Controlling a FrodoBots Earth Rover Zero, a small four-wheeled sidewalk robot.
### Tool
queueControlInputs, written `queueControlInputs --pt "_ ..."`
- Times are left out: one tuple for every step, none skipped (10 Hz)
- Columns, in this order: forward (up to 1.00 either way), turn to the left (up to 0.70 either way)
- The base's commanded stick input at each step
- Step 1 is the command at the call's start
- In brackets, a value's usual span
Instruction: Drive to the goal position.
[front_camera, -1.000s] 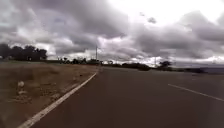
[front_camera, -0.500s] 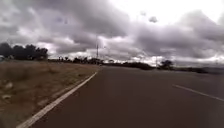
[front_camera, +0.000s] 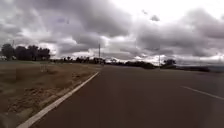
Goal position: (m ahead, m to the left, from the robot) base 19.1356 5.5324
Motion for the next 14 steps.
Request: queueControlInputs --pt "0.85 0.04" --pt "0.85 0.04" --pt "0.85 0.04" --pt "0.85 0.04" --pt "0.85 0.04" --pt "0.85 0.04" --pt "0.85 0.04" --pt "0.85 0.04" --pt "0.85 0.04" --pt "0.85 0.04" --pt "0.85 0.04" --pt "0.85 0.04" --pt "0.85 0.04" --pt "0.85 0.04"
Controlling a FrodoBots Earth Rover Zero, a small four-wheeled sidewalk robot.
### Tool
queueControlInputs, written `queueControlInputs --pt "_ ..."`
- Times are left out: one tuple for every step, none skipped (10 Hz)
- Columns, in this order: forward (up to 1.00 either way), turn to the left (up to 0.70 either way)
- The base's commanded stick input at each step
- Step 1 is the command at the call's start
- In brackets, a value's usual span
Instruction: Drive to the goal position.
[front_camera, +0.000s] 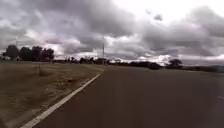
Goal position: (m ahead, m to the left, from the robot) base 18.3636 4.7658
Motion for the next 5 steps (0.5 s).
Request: queueControlInputs --pt "0.85 -0.07" --pt "0.85 -0.26" --pt "0.85 -0.3" --pt "0.85 -0.3" --pt "0.85 0.04"
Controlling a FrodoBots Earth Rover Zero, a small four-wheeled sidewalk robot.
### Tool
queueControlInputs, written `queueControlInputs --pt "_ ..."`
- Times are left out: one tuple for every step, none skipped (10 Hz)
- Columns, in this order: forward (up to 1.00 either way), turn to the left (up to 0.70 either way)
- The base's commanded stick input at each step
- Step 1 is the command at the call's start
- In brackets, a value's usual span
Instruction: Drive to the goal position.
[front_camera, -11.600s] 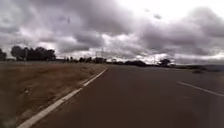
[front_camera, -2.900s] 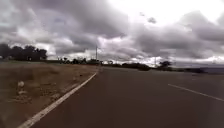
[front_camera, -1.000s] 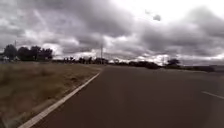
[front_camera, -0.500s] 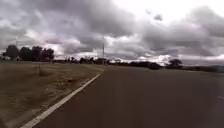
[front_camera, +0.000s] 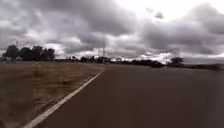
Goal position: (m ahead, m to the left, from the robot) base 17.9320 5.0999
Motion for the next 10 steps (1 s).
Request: queueControlInputs --pt "0.85 0.04" --pt "0.85 -0.12" --pt "0.85 -0.29" --pt "0.85 -0.12" --pt "0.85 -0.27" --pt "0.85 -0.09" --pt "0.85 0.04" --pt "0.85 0.04" --pt "0.85 0.04" --pt "0.85 0.04"
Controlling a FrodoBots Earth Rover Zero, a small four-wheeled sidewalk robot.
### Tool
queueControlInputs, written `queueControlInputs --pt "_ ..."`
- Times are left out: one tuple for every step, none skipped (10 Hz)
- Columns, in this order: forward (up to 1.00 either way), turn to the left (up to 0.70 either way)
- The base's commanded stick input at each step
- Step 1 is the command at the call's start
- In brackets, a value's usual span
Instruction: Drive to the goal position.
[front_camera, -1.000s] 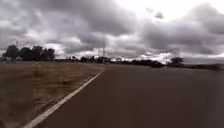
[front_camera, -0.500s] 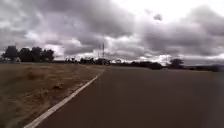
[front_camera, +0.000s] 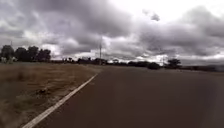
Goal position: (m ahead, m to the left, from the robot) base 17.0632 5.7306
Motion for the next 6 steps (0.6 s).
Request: queueControlInputs --pt "0.85 -0.2" --pt "0.85 -0.03" --pt "0.85 0.04" --pt "0.85 0.04" --pt "0.85 0.04" --pt "0.85 0.04"
